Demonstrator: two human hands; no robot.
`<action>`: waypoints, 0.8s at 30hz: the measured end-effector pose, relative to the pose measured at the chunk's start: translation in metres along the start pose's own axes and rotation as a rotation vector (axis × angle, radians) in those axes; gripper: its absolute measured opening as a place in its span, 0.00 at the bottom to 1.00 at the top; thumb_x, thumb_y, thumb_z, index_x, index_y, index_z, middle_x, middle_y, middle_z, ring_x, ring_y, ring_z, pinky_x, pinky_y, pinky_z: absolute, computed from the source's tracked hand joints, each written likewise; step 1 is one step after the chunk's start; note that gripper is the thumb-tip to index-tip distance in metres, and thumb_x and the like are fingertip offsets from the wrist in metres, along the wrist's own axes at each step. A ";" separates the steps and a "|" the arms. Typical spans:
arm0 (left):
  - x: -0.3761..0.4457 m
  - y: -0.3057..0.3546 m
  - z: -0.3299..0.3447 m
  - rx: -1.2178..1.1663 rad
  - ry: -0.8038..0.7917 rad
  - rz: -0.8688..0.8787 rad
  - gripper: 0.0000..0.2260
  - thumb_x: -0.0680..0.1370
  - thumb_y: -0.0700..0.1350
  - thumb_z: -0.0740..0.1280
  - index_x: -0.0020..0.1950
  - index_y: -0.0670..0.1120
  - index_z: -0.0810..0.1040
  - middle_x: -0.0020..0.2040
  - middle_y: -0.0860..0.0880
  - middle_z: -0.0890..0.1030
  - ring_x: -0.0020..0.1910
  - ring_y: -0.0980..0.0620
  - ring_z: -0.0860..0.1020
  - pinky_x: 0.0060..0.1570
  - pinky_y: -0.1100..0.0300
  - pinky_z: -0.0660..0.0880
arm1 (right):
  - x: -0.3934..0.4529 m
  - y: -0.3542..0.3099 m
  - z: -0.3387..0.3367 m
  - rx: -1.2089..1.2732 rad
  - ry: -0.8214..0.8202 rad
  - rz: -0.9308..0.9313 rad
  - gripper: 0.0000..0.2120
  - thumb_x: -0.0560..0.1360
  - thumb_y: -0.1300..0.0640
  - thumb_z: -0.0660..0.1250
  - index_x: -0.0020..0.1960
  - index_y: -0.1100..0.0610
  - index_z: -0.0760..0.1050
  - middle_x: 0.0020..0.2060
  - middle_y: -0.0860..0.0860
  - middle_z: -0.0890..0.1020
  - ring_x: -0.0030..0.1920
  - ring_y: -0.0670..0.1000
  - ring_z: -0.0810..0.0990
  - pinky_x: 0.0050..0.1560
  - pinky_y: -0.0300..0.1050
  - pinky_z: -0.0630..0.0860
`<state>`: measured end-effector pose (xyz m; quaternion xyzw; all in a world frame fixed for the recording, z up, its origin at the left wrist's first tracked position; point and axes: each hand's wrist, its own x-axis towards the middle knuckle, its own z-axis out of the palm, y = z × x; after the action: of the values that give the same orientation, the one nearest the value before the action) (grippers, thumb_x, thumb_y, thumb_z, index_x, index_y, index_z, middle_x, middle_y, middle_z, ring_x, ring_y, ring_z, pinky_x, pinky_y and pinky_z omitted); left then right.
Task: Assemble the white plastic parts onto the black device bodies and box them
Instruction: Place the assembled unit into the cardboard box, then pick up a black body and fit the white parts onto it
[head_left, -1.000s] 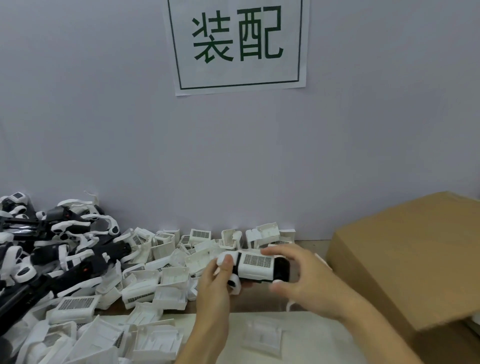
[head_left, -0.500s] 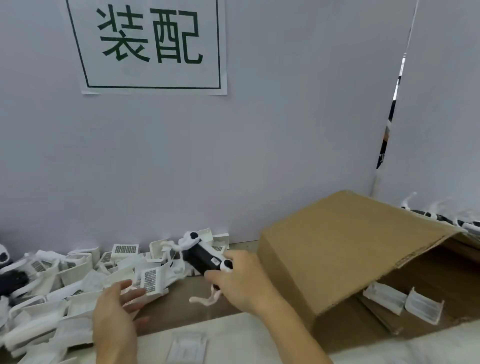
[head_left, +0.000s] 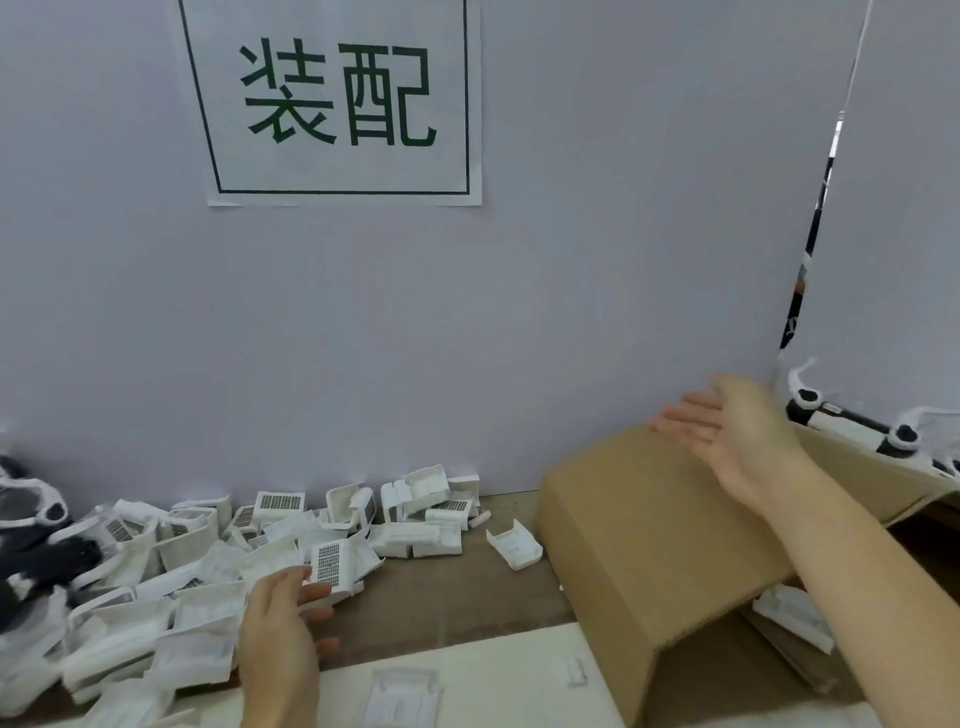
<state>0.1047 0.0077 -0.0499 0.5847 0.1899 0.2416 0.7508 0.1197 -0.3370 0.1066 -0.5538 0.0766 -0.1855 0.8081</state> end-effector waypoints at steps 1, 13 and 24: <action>-0.002 -0.001 0.000 0.015 -0.014 0.021 0.07 0.82 0.41 0.60 0.49 0.45 0.77 0.46 0.41 0.80 0.42 0.43 0.75 0.34 0.55 0.70 | -0.012 0.015 0.008 -0.168 -0.073 -0.007 0.18 0.84 0.60 0.56 0.68 0.71 0.70 0.49 0.64 0.79 0.45 0.61 0.80 0.40 0.45 0.80; -0.016 0.002 0.001 0.088 -0.100 0.064 0.08 0.81 0.35 0.62 0.48 0.44 0.79 0.44 0.45 0.81 0.40 0.48 0.77 0.36 0.54 0.72 | -0.032 0.189 0.079 -1.763 -0.547 -0.209 0.18 0.82 0.50 0.55 0.70 0.53 0.69 0.76 0.53 0.62 0.78 0.59 0.55 0.72 0.56 0.57; -0.016 0.003 0.000 0.040 -0.098 0.012 0.12 0.84 0.41 0.56 0.47 0.49 0.77 0.43 0.46 0.81 0.39 0.48 0.77 0.36 0.54 0.70 | -0.122 0.129 0.045 -0.758 -0.718 -0.278 0.15 0.78 0.55 0.68 0.65 0.48 0.75 0.47 0.49 0.82 0.44 0.46 0.83 0.44 0.39 0.79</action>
<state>0.0919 -0.0012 -0.0472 0.6119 0.1541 0.2132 0.7459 0.0498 -0.2097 -0.0053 -0.8401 -0.2169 -0.0493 0.4947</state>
